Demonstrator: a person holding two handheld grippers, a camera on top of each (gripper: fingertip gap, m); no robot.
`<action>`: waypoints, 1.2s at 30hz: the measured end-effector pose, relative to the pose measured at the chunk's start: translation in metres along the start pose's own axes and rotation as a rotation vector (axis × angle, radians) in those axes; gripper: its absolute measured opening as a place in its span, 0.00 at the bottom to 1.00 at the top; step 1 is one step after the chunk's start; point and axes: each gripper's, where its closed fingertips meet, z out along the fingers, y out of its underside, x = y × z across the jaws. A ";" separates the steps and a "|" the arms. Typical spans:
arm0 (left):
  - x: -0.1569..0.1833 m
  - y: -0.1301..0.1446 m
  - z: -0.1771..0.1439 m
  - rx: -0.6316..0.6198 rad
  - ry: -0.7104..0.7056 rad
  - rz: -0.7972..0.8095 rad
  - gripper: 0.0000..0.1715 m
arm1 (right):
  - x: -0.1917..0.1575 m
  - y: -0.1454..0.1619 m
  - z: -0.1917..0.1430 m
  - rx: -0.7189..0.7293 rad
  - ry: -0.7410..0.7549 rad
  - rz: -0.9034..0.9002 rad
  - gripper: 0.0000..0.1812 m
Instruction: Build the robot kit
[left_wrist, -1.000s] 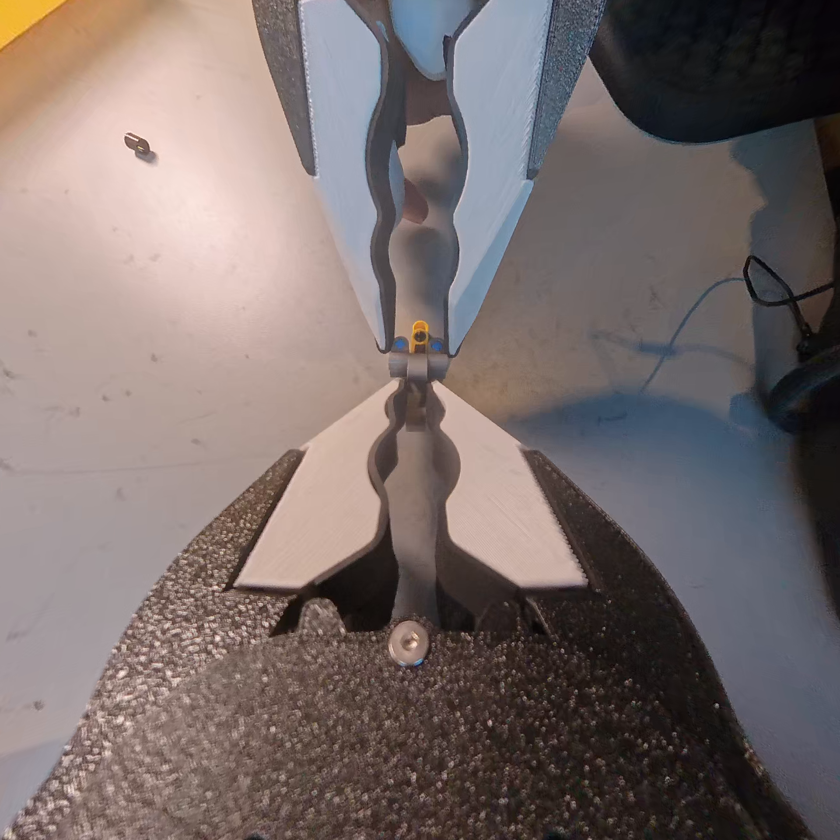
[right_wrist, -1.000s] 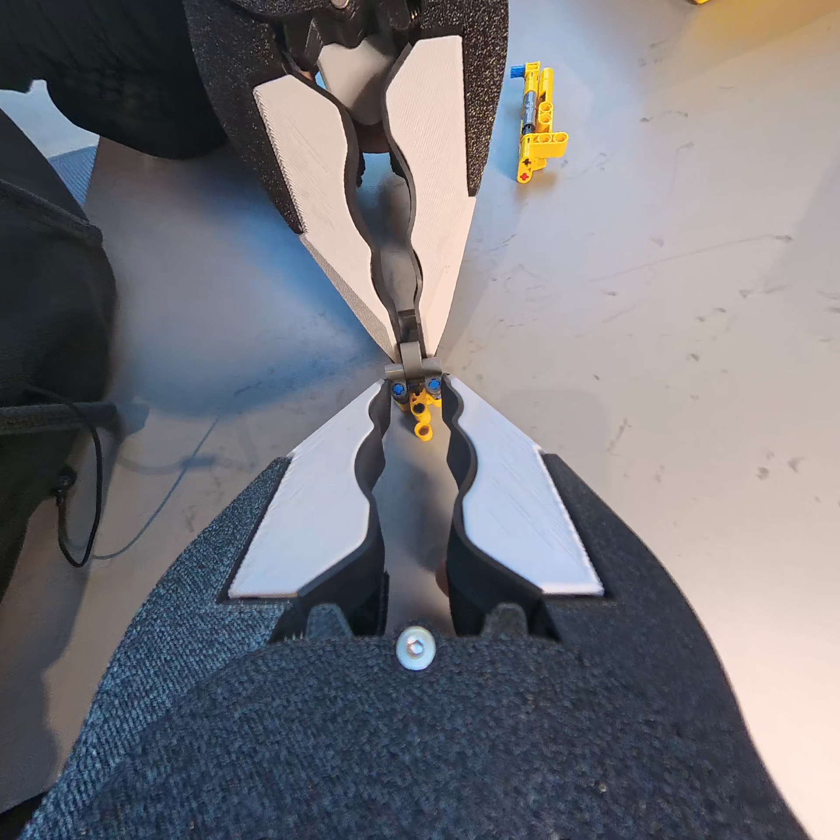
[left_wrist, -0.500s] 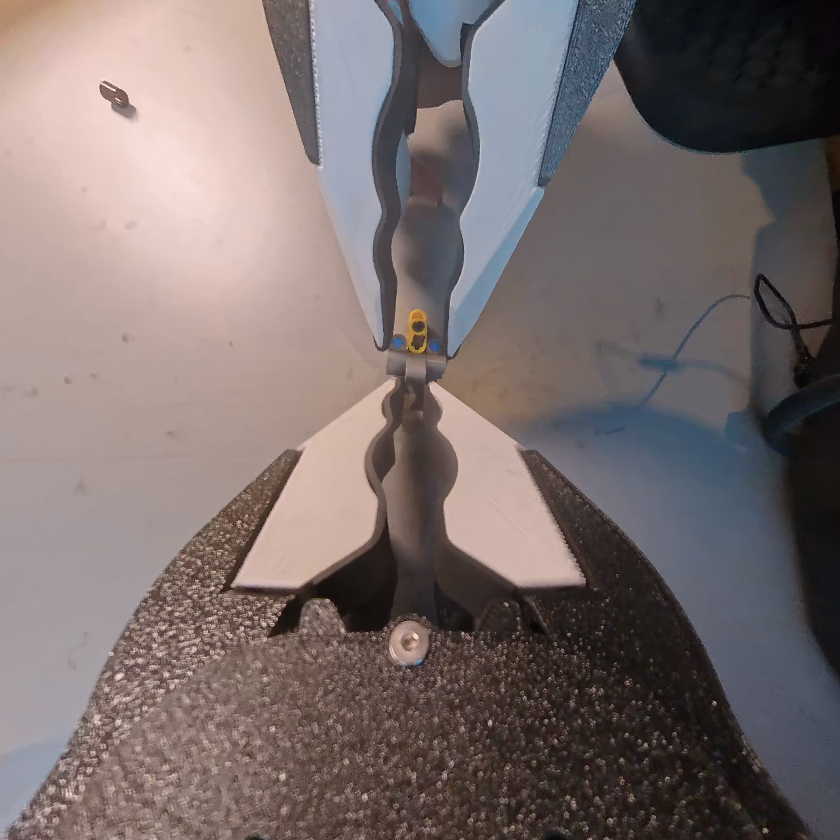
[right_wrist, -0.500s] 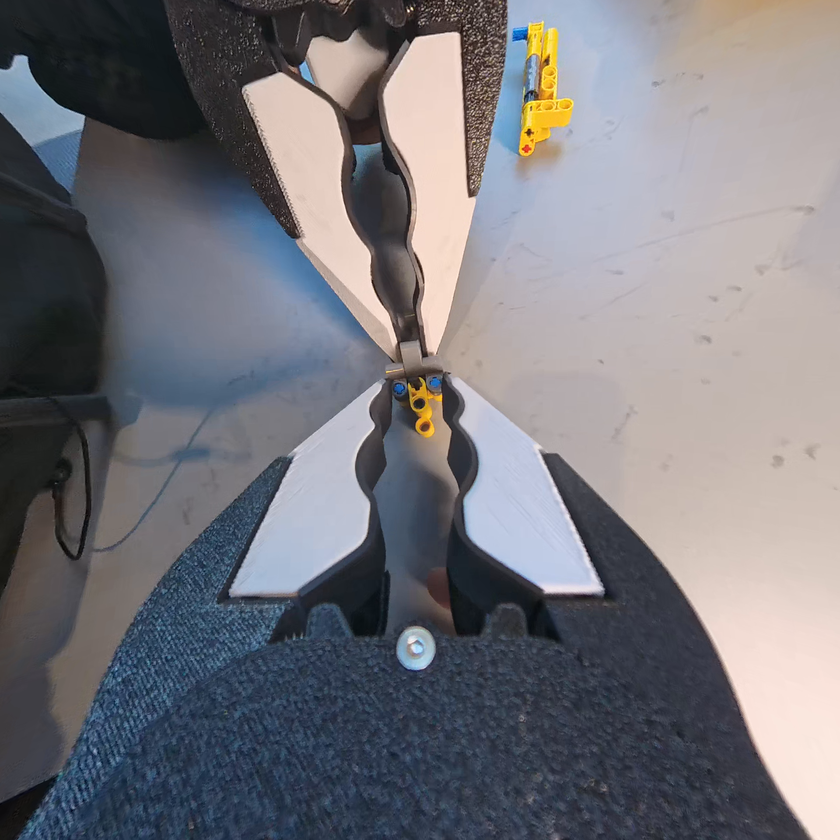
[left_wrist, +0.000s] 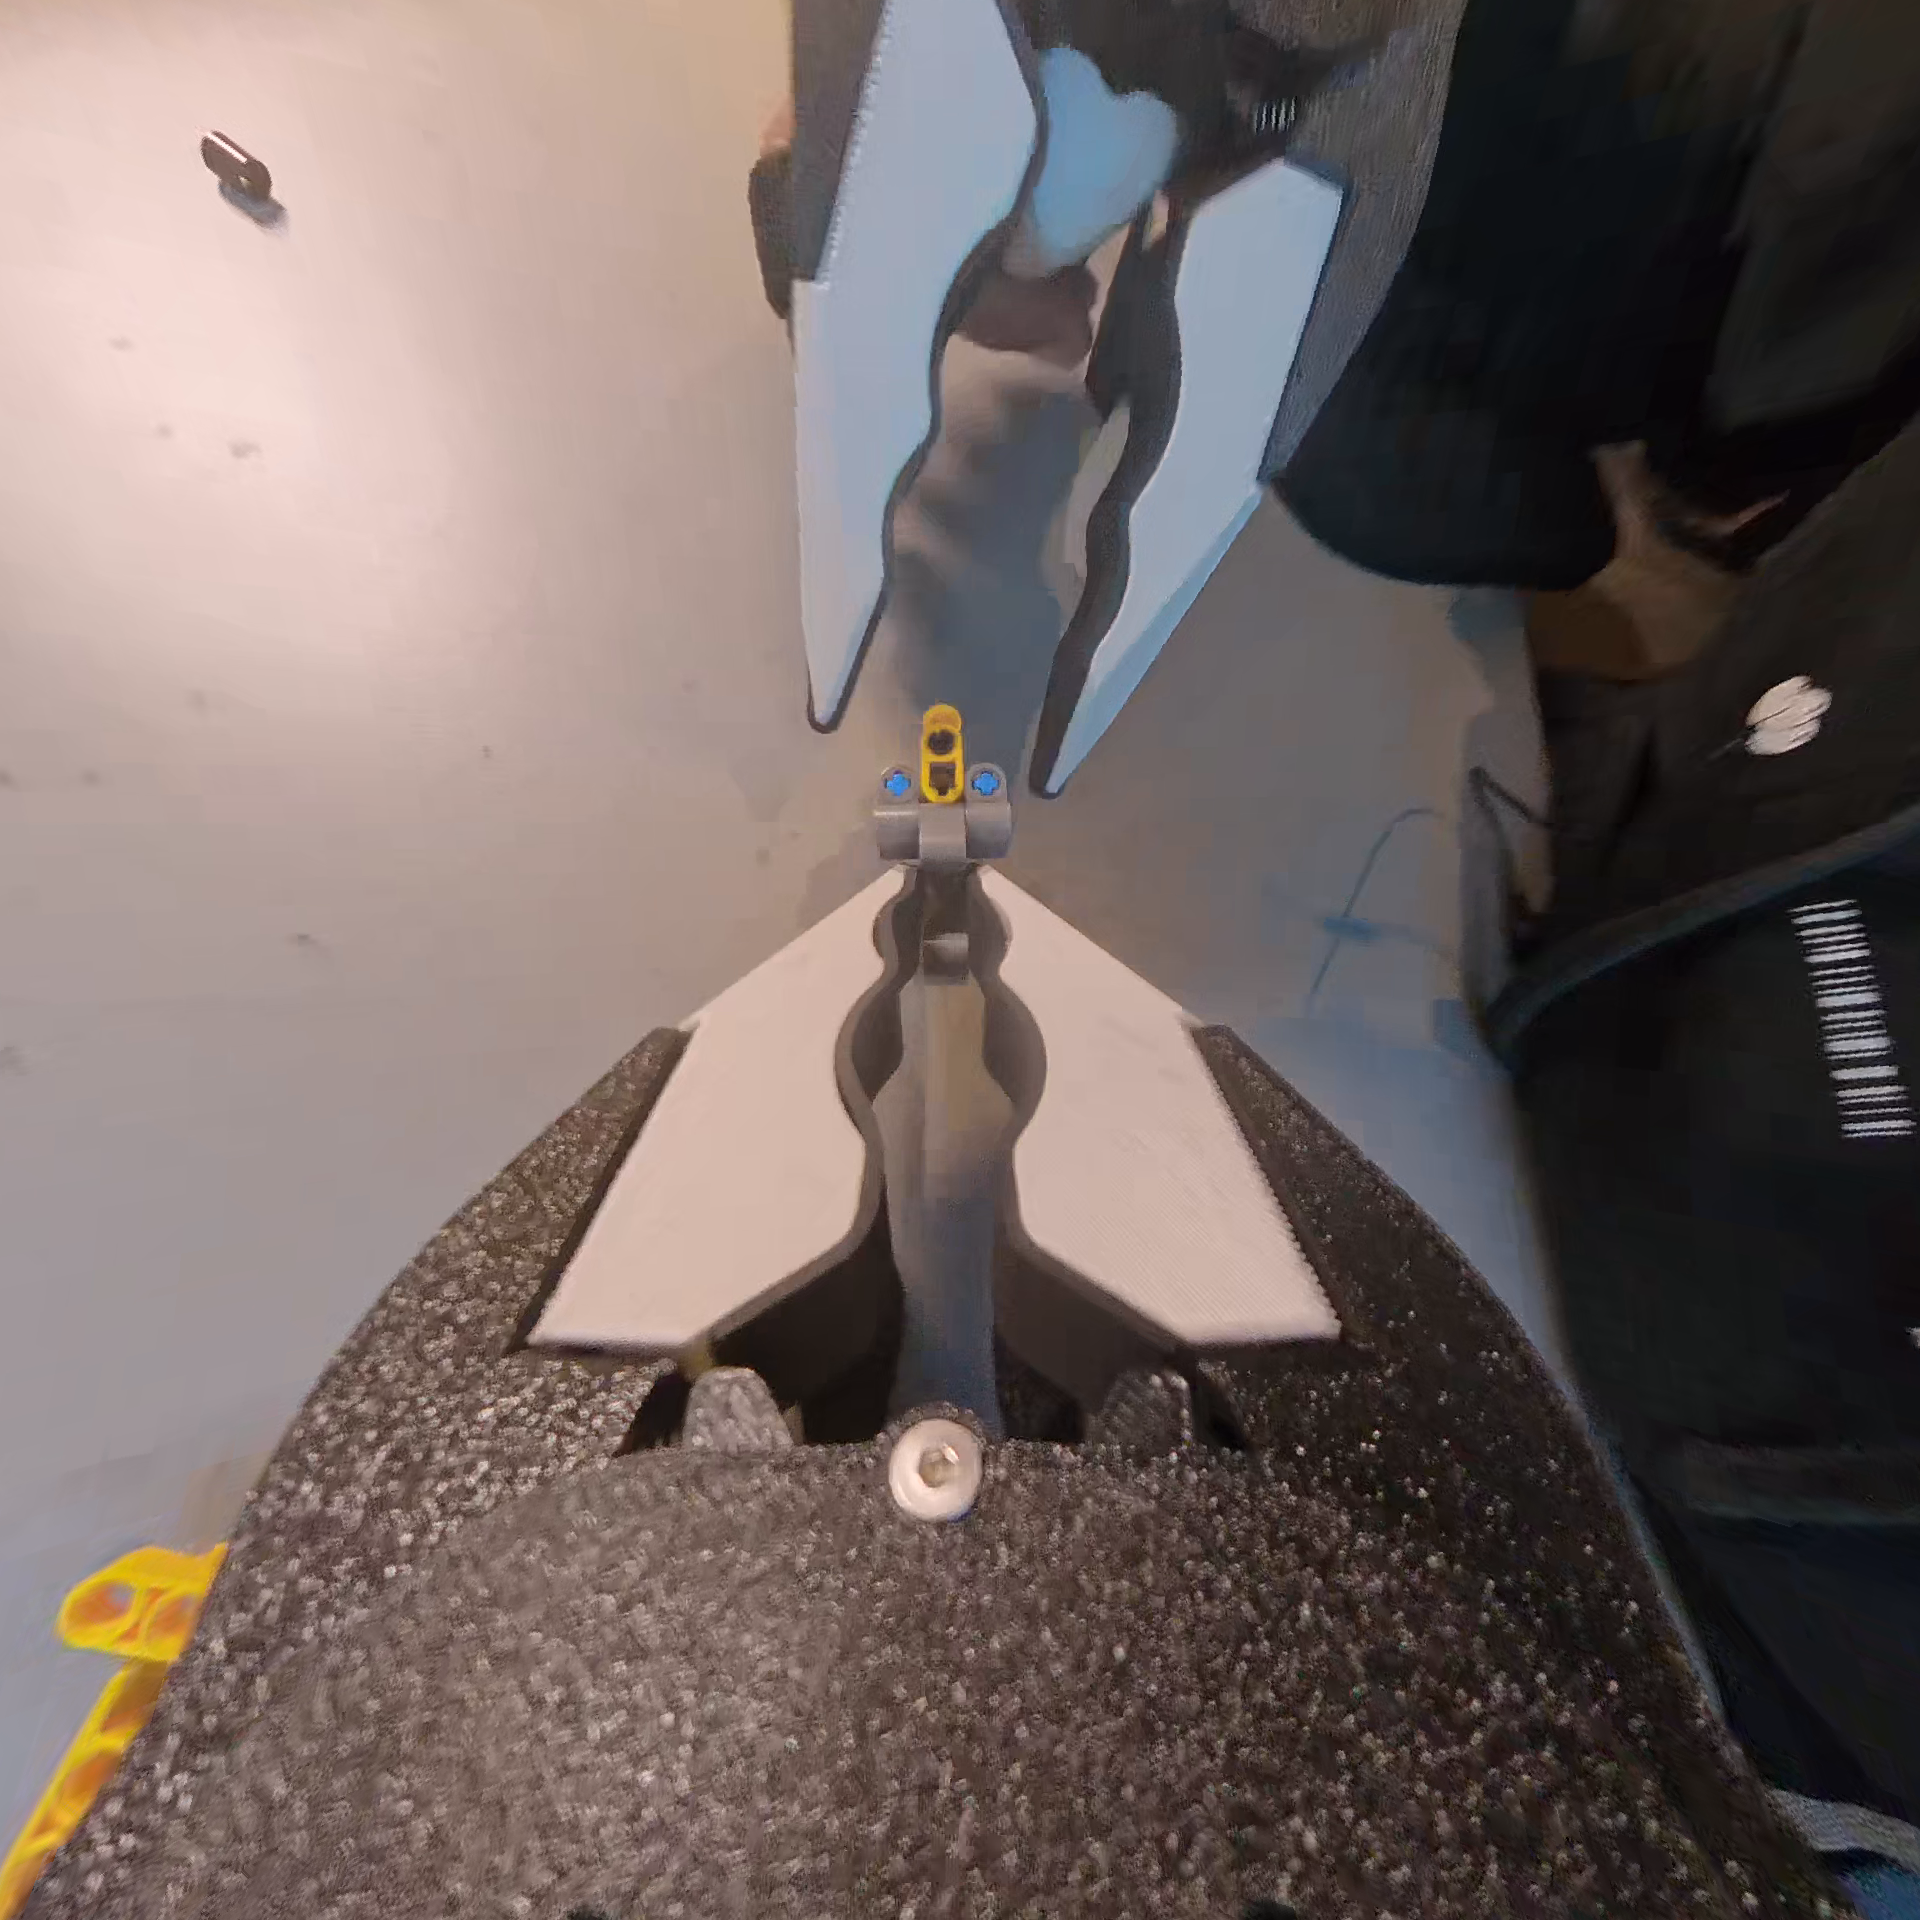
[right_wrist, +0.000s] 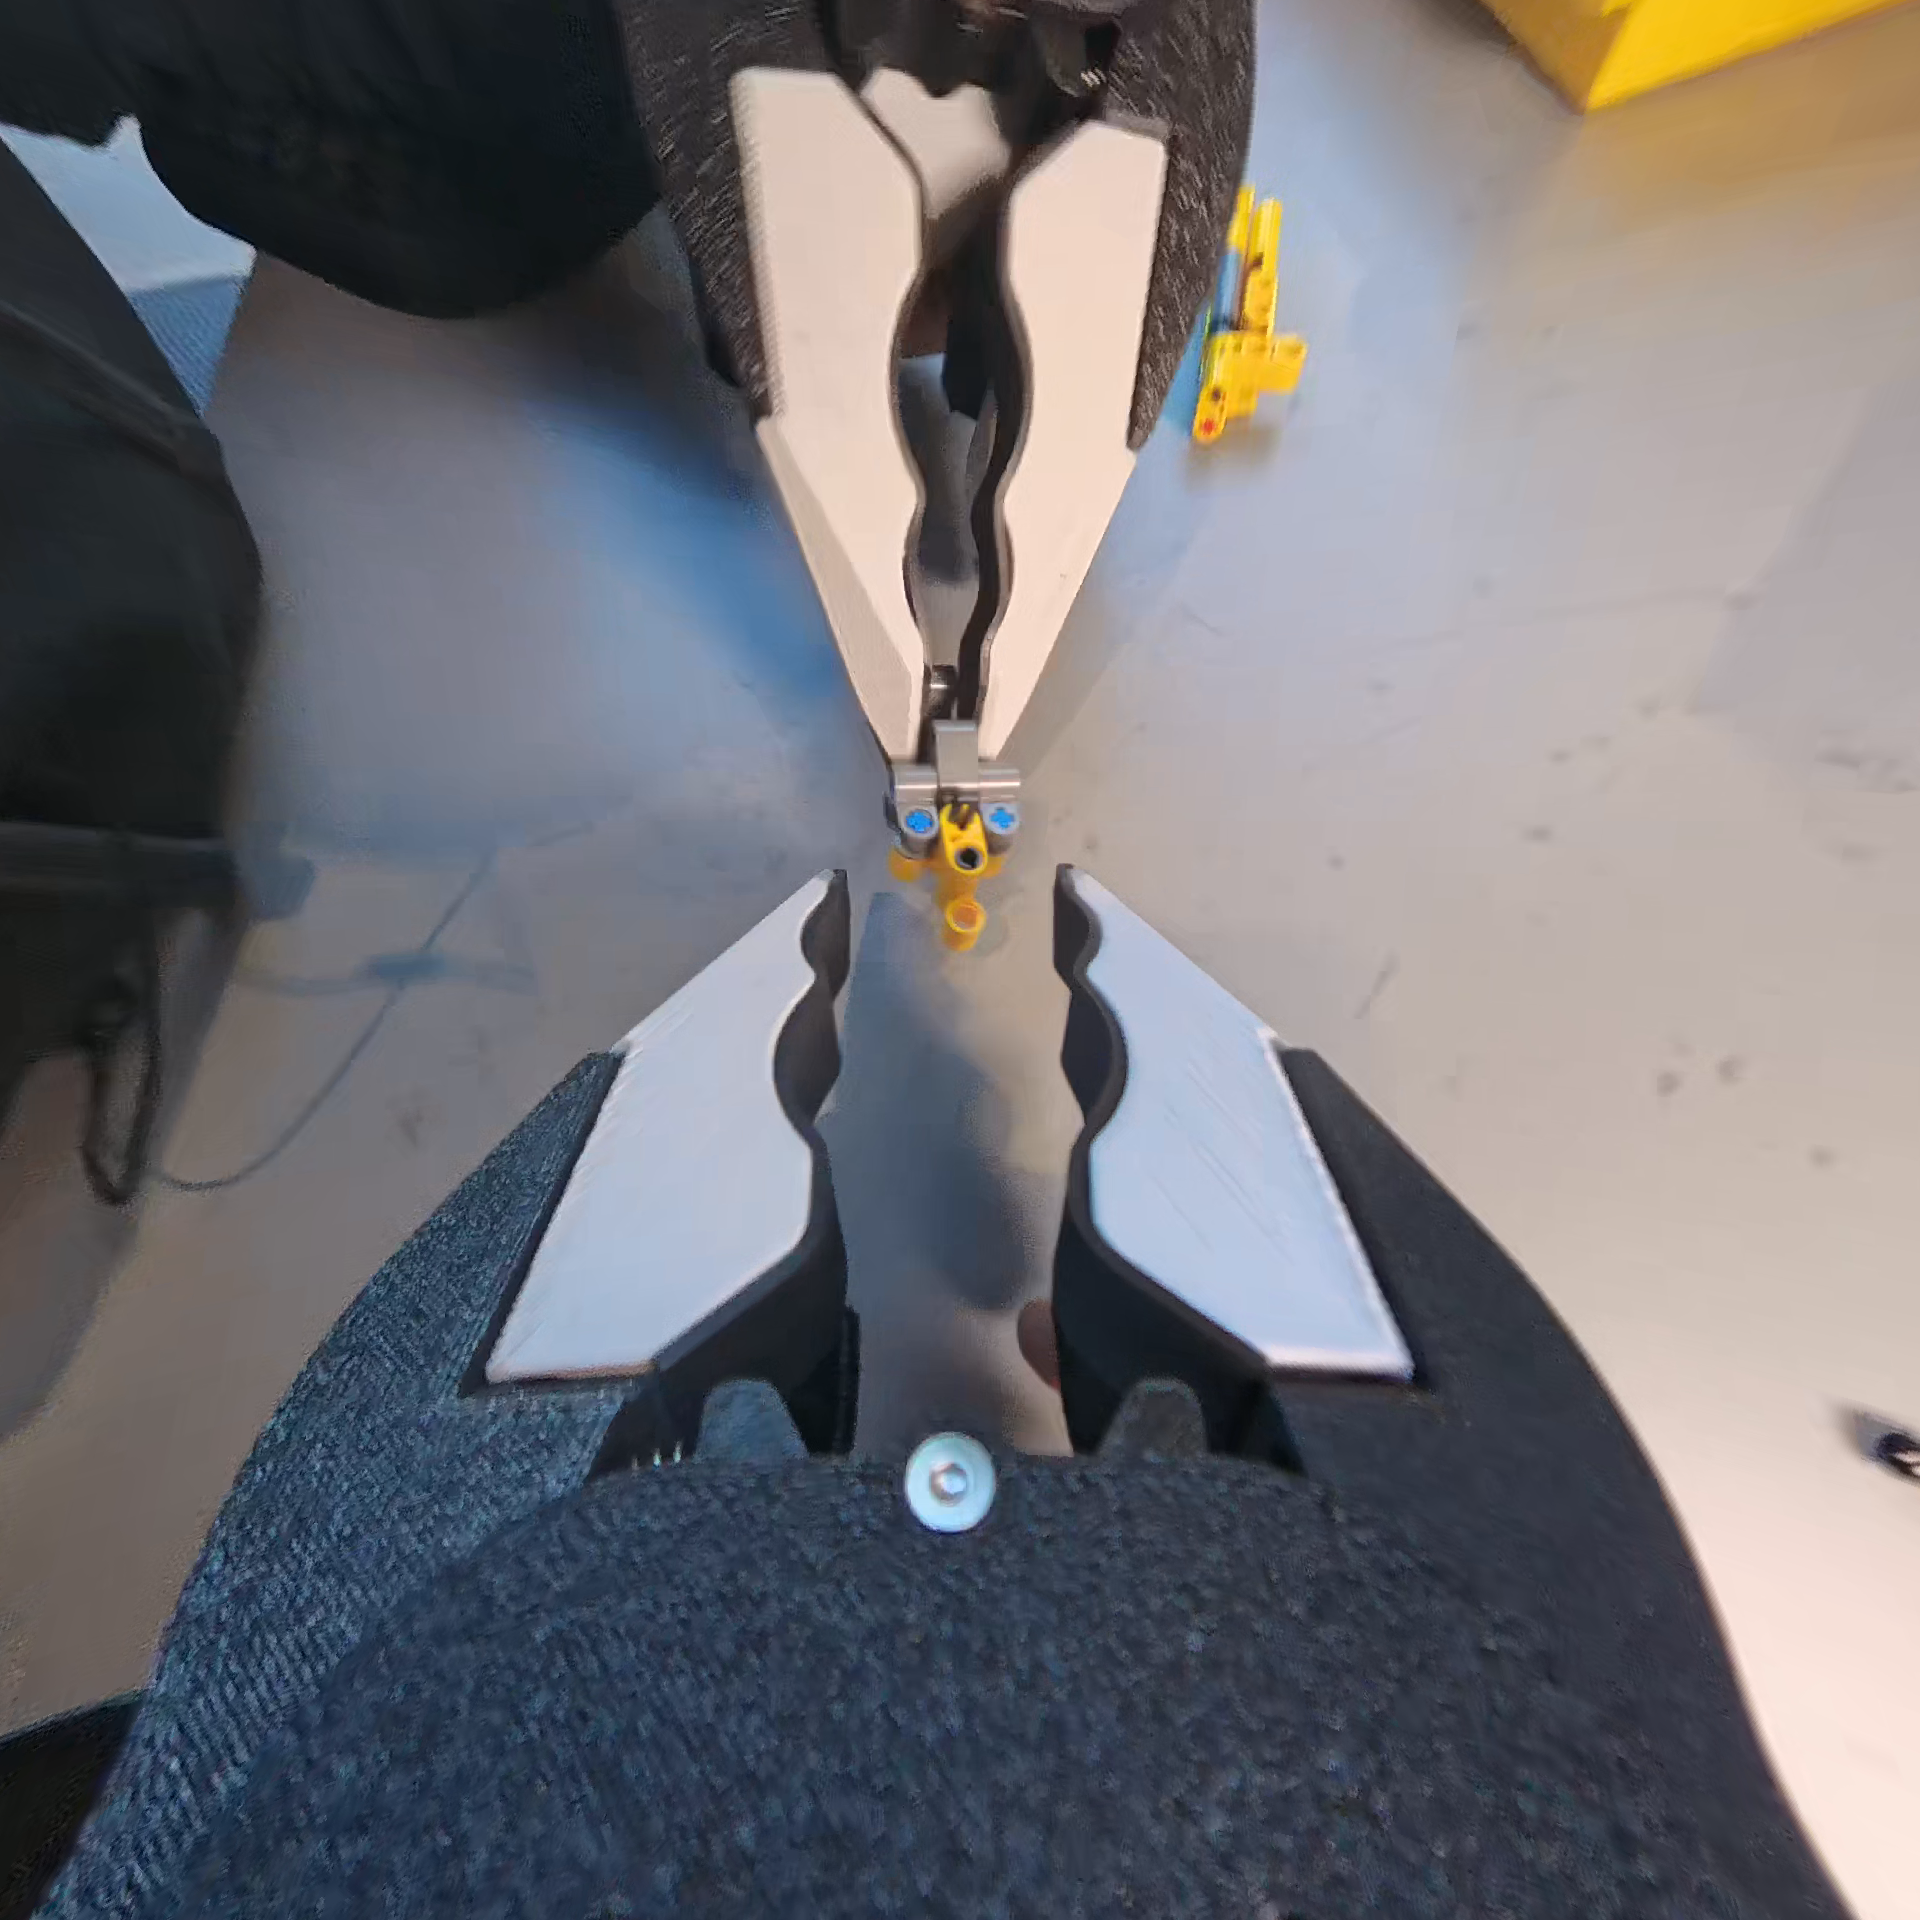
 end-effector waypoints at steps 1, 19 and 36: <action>0.001 -0.003 -0.003 0.032 0.041 -0.051 0.04 | 0.001 -0.003 0.000 0.018 0.029 -0.066 0.22; 0.047 -0.029 -0.042 0.295 0.500 -0.288 0.07 | -0.028 -0.056 -0.013 0.251 0.122 -0.363 0.09; 0.004 -0.038 -0.036 0.200 -0.429 0.490 0.12 | 0.014 -0.044 -0.007 0.038 0.442 -0.355 0.09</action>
